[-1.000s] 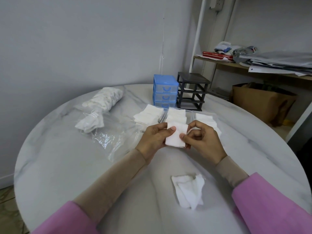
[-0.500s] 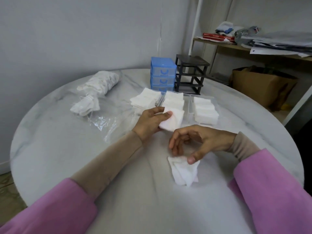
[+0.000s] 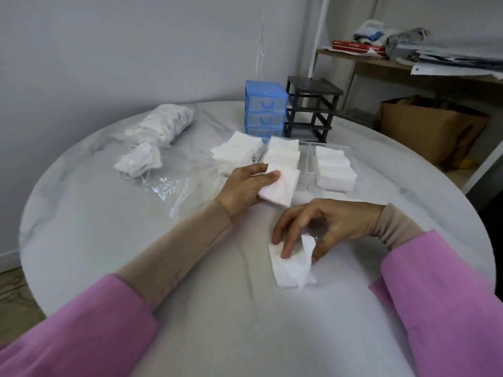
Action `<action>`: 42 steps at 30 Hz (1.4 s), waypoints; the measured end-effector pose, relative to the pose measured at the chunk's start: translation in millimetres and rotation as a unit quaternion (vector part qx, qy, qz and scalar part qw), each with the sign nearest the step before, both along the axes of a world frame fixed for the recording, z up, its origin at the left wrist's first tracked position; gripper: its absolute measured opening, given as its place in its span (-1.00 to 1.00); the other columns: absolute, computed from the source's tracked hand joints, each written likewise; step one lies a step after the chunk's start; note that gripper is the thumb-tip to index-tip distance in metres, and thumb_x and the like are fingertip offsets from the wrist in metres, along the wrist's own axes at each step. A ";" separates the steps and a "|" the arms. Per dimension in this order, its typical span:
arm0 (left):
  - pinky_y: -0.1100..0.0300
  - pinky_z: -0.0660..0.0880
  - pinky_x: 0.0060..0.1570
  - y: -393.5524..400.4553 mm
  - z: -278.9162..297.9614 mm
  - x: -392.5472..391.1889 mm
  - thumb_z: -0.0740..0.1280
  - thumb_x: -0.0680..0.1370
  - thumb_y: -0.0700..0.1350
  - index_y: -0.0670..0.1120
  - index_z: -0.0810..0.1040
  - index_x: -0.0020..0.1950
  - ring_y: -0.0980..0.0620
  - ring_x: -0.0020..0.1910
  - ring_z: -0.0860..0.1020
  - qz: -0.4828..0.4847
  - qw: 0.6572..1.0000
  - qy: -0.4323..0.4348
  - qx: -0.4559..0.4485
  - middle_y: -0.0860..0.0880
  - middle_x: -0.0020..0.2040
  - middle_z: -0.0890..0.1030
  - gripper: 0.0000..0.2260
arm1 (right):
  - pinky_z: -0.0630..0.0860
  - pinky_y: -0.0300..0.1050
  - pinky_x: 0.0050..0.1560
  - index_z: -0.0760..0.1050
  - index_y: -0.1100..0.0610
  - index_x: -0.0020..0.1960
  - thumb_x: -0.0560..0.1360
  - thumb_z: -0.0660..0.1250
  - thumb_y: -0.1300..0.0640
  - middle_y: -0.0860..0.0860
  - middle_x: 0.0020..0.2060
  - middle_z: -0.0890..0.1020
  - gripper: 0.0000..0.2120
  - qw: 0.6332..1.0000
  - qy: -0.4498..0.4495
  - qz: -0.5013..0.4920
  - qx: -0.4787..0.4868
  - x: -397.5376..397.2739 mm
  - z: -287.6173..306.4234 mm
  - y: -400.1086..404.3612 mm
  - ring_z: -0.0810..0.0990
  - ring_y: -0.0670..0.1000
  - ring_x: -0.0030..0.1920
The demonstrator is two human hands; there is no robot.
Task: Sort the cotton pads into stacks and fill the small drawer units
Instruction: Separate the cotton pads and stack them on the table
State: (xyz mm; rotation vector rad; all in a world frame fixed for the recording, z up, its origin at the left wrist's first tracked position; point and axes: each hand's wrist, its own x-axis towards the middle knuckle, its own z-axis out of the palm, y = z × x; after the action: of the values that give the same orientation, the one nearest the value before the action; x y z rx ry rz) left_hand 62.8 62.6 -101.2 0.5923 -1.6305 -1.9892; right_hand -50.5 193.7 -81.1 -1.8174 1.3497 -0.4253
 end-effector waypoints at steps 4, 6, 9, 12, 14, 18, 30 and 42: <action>0.33 0.54 -0.21 0.3 -0.4 0.1 0.30 0.53 -0.25 -0.16 0.52 0.08 0.17 -0.24 0.55 0.001 1.000 -0.005 -0.006 -0.01 -0.15 0.59 -0.87 | 0.34 -0.39 0.13 0.65 0.09 -0.04 0.35 0.43 0.35 -0.04 0.04 0.56 -0.75 0.999 -0.014 -0.030 -0.020 0.3 -5.6 -2.5 0.52 -0.19 0.07; 0.33 0.54 -0.20 0.4 -0.5 0.0 0.30 0.53 -0.25 -0.15 0.53 0.03 0.16 -0.24 0.56 0.001 1.000 -0.004 -0.005 -0.01 -0.15 0.59 -0.90 | 0.36 -0.41 0.09 0.65 0.06 -0.09 0.36 0.43 0.34 -0.04 0.00 0.57 -0.77 0.998 -0.023 -0.046 -0.035 1.3 -6.4 -2.9 0.54 -0.21 0.02; 0.34 0.55 -0.23 -0.7 -0.3 0.7 0.29 0.54 -0.25 -0.17 0.54 0.06 0.18 -0.27 0.57 0.005 1.000 -0.002 -0.012 -0.02 -0.15 0.60 -0.88 | 0.39 -0.39 0.07 0.62 0.07 -0.11 0.38 0.41 0.37 -0.01 -0.02 0.59 -0.77 0.994 -0.045 -0.067 -0.069 0.0 -6.2 -3.3 0.55 -0.20 0.01; 0.35 0.54 -0.29 -1.9 -1.8 1.9 0.29 0.54 -0.24 -0.24 0.54 0.14 0.20 -0.32 0.59 0.014 1.000 0.003 -0.021 -0.04 -0.16 0.61 -0.81 | 0.43 -0.33 0.04 0.64 0.06 -0.17 0.36 0.38 0.38 -0.03 -0.06 0.61 -0.76 0.984 -0.115 -0.090 -0.100 -0.9 -4.9 -3.1 0.57 -0.16 0.01; 0.35 0.53 -0.31 -1.3 -2.4 2.3 0.28 0.55 -0.25 -0.25 0.54 0.13 0.19 -0.34 0.60 0.014 1.000 0.009 -0.022 -0.05 -0.17 0.61 -0.81 | 0.44 -0.31 0.04 0.65 -0.05 -0.19 0.35 0.37 0.37 -0.07 -0.06 0.64 -0.69 0.969 -0.179 -0.116 -0.125 -1.0 -3.0 -2.1 0.58 -0.13 0.03; 0.35 0.55 -0.29 0.6 -1.0 0.7 0.26 0.55 -0.28 -0.27 0.52 0.16 0.12 -0.27 0.58 0.005 1.000 0.004 -0.025 -0.05 -0.16 0.59 -0.79 | 0.47 -0.33 0.01 0.65 -0.05 -0.22 0.29 0.43 0.19 -0.10 -0.14 0.68 -0.85 0.925 -0.263 -0.197 -0.189 -3.6 -2.1 -2.7 0.61 -0.14 -0.02; 0.35 0.56 -0.31 2.8 0.2 -2.3 0.26 0.57 -0.22 -0.25 0.52 0.17 0.15 -0.26 0.57 -0.012 0.998 -0.001 0.055 -0.02 -0.15 0.60 -0.79 | 0.43 -0.41 -0.10 0.51 0.11 -0.19 0.34 0.43 0.39 -0.28 -0.27 0.61 -0.79 0.831 -0.128 -0.329 -0.430 -10.3 -5.5 -9.4 0.55 -0.25 -0.19; 0.27 0.58 -0.32 4.1 3.7 -1.5 0.21 0.58 -0.22 -0.28 0.52 0.22 0.06 -0.22 0.57 -0.020 0.997 -0.031 0.073 -0.12 -0.06 0.60 -0.74 | 0.31 -0.44 -0.15 0.57 -0.06 -0.22 0.26 0.37 0.09 -0.29 -0.22 0.62 -0.89 0.846 -0.017 -0.302 -0.439 -9.6 -9.9 -10.9 0.53 -0.21 -0.16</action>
State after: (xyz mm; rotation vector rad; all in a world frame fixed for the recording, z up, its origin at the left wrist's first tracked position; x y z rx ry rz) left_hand 61.3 66.8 -97.5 0.6859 -1.5534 -2.1523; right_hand -60.1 182.8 -91.0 -1.9777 1.8691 -1.6245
